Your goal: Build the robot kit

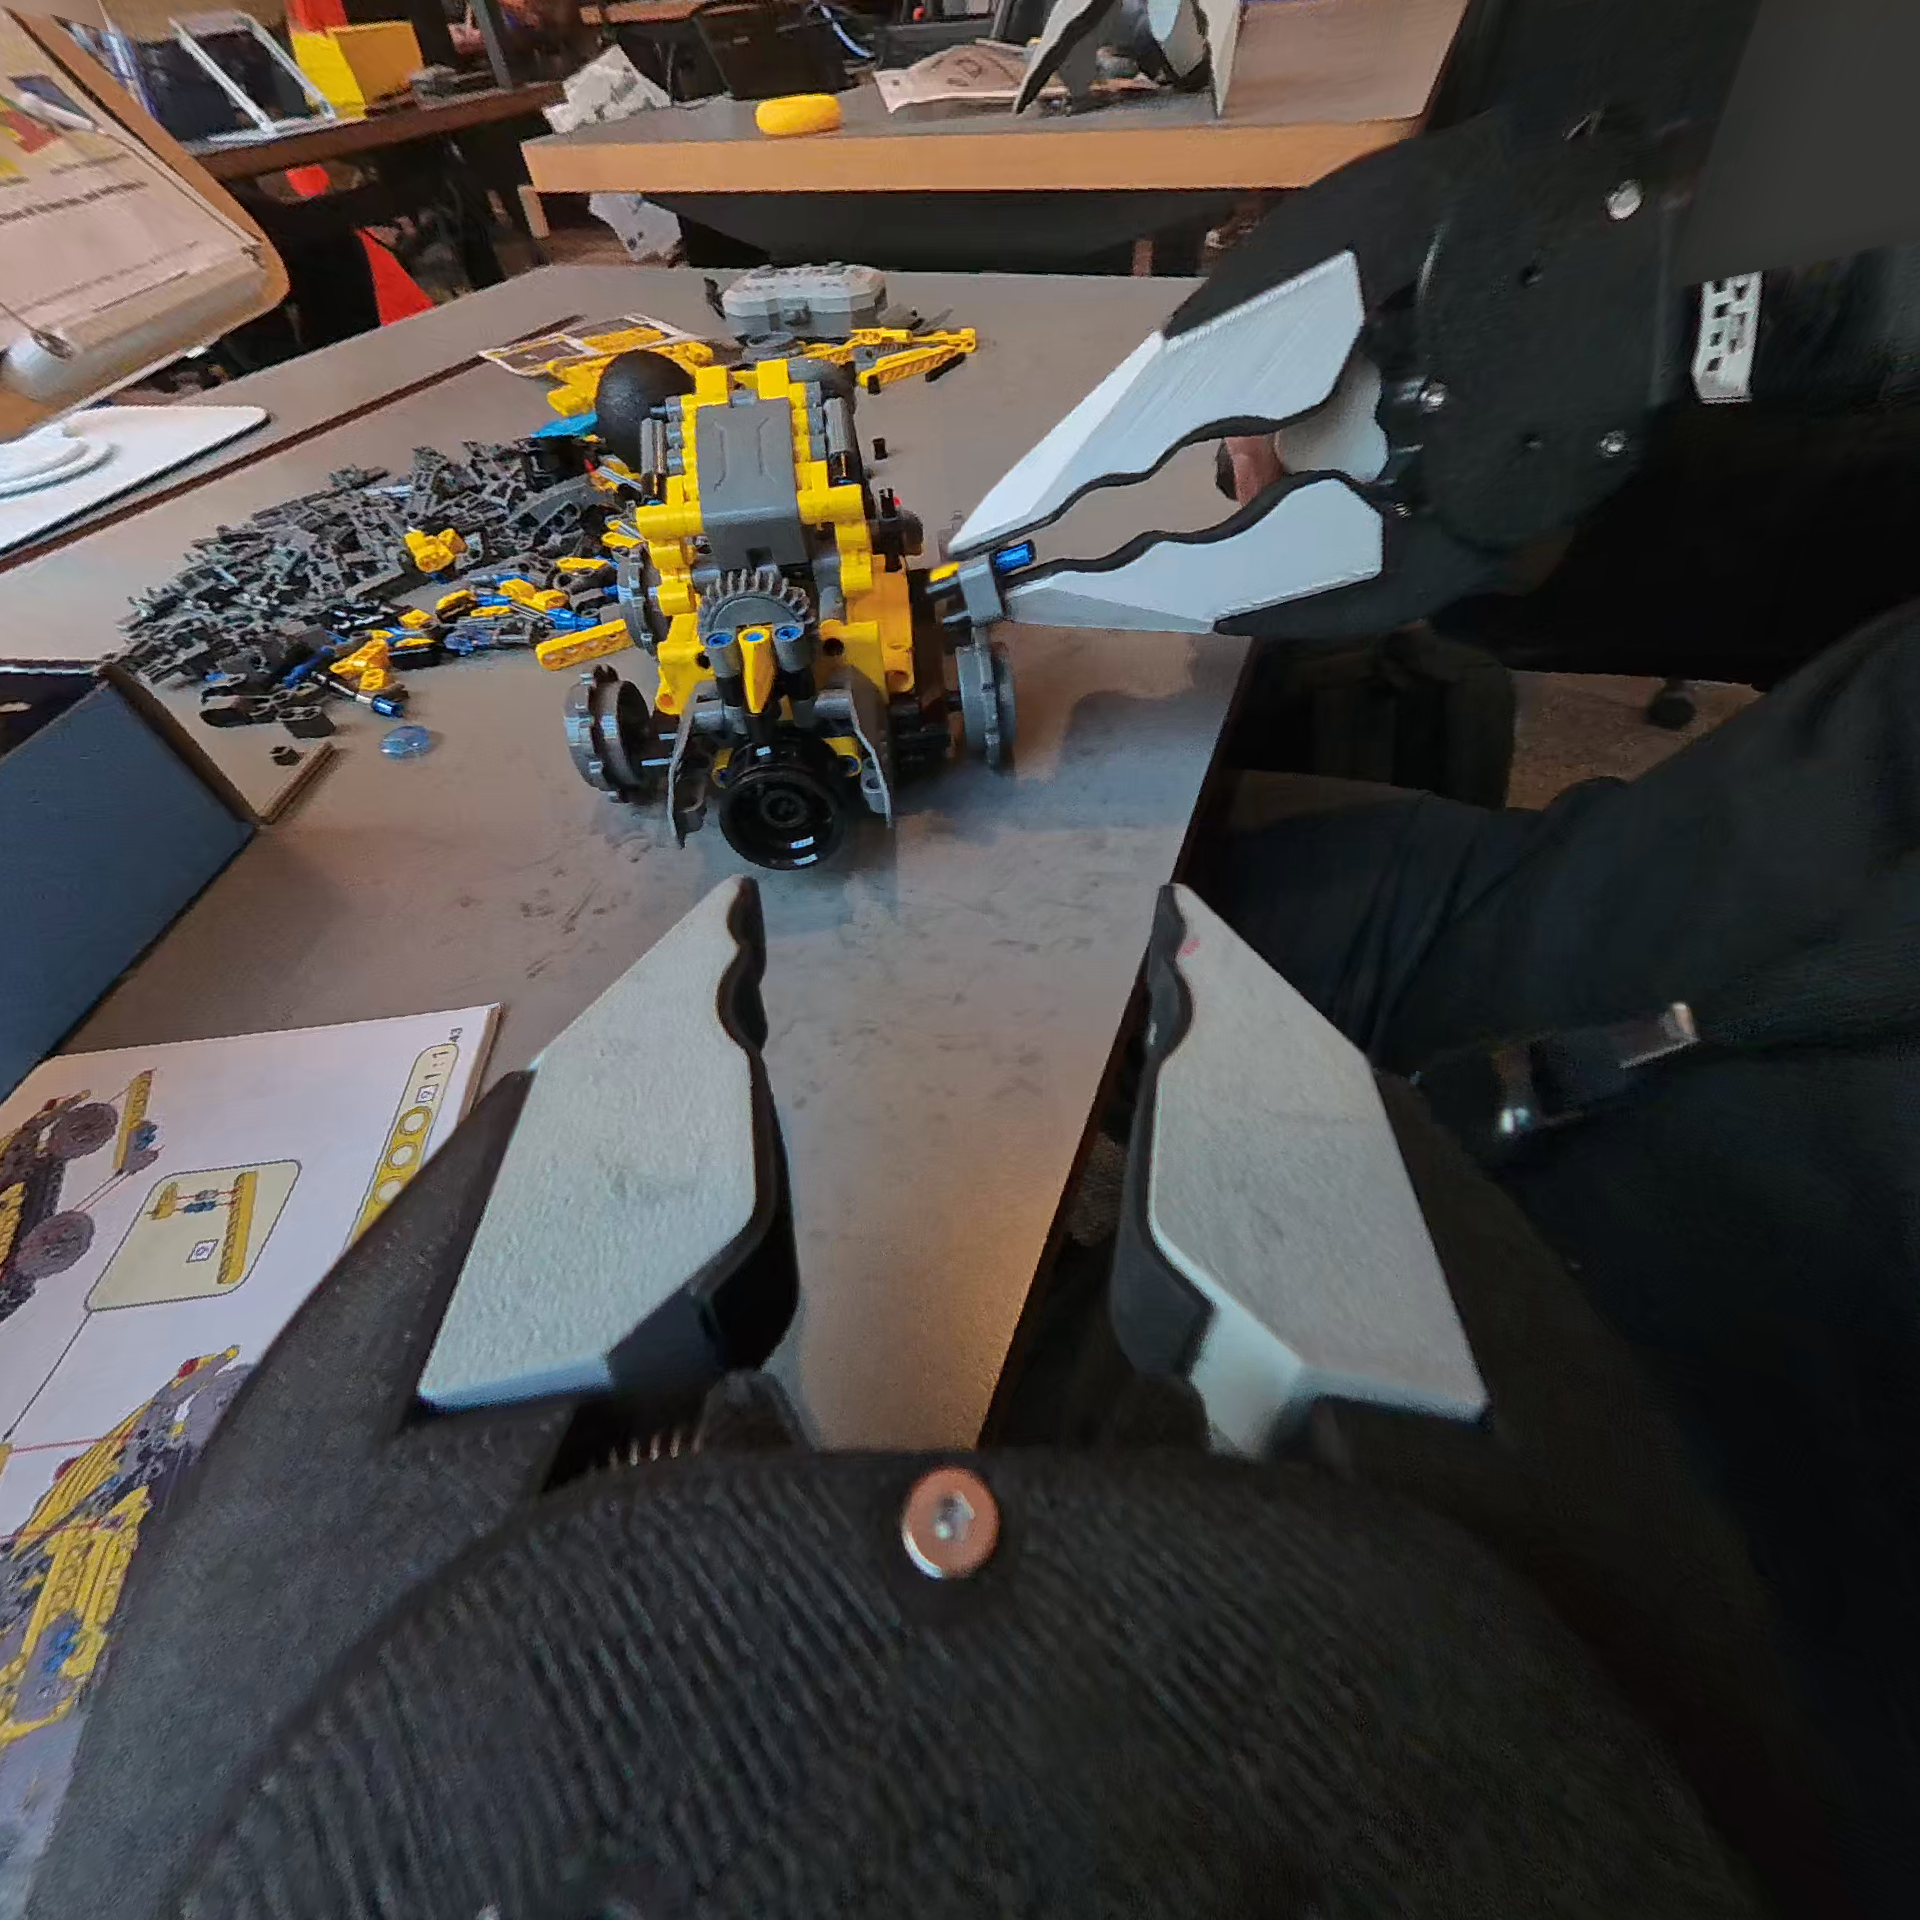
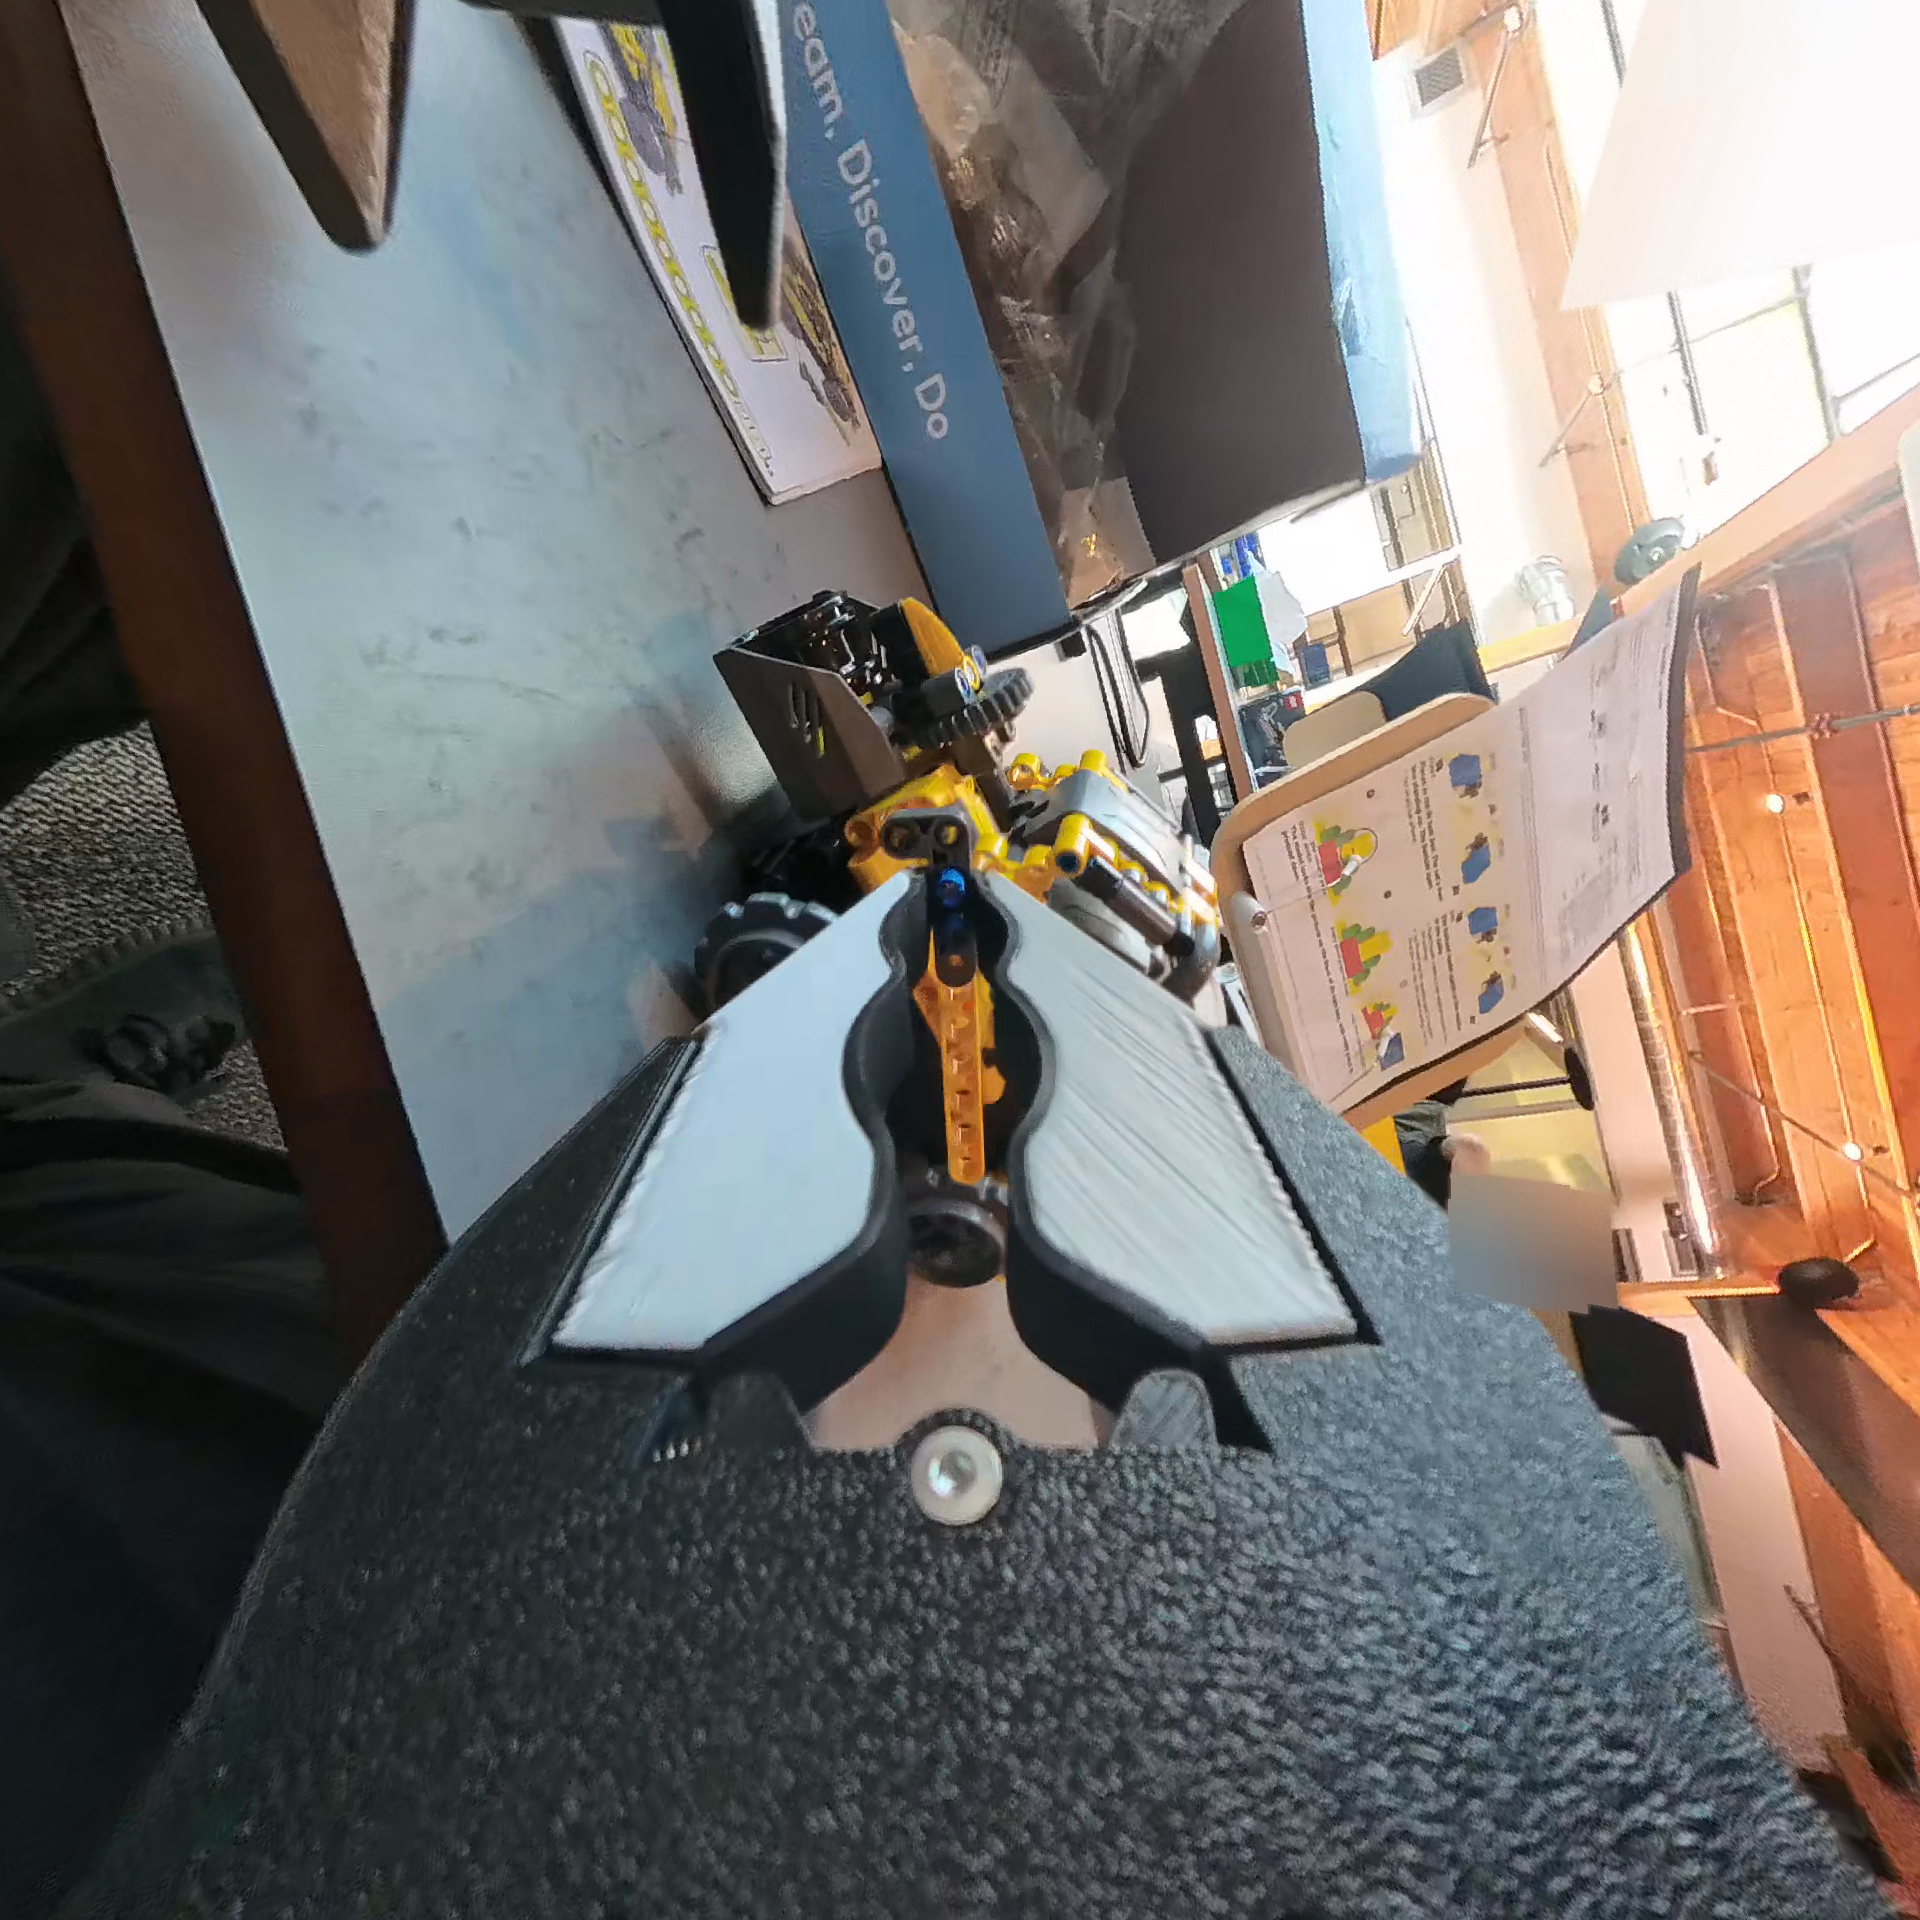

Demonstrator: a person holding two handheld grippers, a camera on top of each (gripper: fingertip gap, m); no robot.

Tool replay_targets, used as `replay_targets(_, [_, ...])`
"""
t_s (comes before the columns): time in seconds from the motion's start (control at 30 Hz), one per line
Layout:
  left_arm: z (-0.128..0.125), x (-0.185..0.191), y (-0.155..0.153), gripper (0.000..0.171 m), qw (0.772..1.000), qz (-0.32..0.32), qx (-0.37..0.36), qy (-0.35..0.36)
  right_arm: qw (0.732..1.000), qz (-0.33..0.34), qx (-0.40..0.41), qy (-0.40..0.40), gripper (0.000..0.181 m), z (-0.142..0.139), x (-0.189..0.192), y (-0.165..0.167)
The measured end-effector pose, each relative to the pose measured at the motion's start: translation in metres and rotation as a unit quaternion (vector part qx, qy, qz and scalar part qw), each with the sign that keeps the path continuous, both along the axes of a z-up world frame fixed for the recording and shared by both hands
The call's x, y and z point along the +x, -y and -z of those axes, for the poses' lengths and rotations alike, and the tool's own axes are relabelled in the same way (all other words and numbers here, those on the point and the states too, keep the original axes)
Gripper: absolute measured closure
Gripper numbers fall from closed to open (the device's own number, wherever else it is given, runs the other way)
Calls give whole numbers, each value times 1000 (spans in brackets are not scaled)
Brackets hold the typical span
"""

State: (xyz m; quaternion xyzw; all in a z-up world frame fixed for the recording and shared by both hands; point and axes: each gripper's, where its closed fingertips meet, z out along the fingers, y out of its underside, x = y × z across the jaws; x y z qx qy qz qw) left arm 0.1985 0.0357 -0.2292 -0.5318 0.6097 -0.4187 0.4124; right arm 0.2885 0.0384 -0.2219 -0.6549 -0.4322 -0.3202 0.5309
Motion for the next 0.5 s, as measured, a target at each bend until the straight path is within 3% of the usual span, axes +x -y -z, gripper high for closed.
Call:
replay_targets(0.27, [-13,-5,-4,109,997,15,-70,40,999,-2,9,-32,174,-11,3,-2])
replay_targets(0.5, [-12,-5,-4,114,997,12,-71,37,999,-2,4,-46,174,-8,5,-6])
